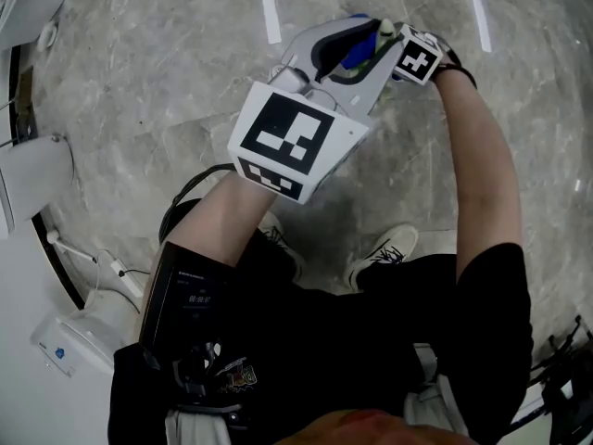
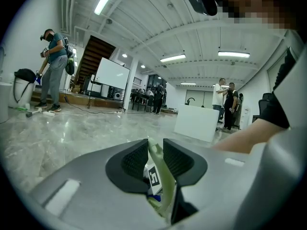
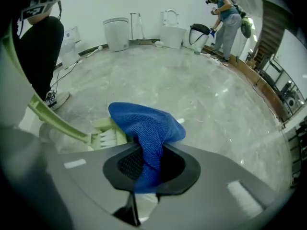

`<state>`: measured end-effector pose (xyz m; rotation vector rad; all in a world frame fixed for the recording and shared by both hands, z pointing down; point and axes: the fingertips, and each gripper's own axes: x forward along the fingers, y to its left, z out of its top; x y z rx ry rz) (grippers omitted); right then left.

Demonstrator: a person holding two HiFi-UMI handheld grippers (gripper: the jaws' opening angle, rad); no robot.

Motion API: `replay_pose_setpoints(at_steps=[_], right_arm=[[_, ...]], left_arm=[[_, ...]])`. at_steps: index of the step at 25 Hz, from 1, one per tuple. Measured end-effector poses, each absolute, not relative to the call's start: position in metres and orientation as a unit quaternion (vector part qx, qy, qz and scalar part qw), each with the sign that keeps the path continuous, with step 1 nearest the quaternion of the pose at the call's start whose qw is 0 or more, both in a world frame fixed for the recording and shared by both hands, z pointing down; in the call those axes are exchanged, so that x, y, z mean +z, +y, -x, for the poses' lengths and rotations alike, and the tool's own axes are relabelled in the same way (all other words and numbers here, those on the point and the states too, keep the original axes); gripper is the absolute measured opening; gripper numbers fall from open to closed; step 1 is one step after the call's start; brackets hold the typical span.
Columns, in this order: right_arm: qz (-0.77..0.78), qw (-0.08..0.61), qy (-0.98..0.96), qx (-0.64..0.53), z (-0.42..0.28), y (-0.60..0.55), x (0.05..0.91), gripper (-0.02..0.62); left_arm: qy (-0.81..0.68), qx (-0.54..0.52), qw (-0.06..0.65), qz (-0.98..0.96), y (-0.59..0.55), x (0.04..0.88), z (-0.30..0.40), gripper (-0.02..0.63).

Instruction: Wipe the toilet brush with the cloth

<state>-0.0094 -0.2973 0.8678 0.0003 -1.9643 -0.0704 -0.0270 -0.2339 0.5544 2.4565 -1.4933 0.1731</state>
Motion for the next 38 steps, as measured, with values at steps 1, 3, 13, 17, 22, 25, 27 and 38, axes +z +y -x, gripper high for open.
replay_pose_setpoints(at_steps=[1,3,13,17,22,25,27,38], right_arm=[[-0.005,0.557,-0.83,-0.024,0.001,-0.298,0.87,0.062],[-0.017,0.558,-0.829,-0.015,-0.021,-0.296,0.871,0.061],[0.045,0.591,-0.801,0.079,-0.137,-0.161,0.892,0.063],[0.061,0.529,-0.821,0.208,-0.104,-0.104,0.879,0.063],[0.073,0.413,-0.839,0.347,-0.016,-0.068,0.833,0.063],[-0.002,0.342,-0.847,0.406,0.032,-0.097,0.82,0.063],[-0.072,0.309,-0.845,0.431,0.047,-0.127,0.824,0.063],[-0.109,0.341,-0.869,0.342,-0.015,-0.139,0.831,0.063]], left_arm=[[-0.514,0.058,0.132,-0.845,-0.234,0.555,0.029,0.12],[-0.514,0.057,0.132,-0.846,-0.233,0.552,0.031,0.12],[-0.501,0.056,0.13,-0.854,-0.232,0.544,0.027,0.12],[-0.5,0.056,0.134,-0.853,-0.233,0.547,0.029,0.12],[-0.498,0.058,0.134,-0.855,-0.232,0.549,0.027,0.12],[-0.499,0.059,0.135,-0.854,-0.233,0.549,0.026,0.12],[-0.499,0.059,0.133,-0.854,-0.233,0.55,0.026,0.12],[-0.497,0.059,0.13,-0.856,-0.233,0.551,0.027,0.121]])
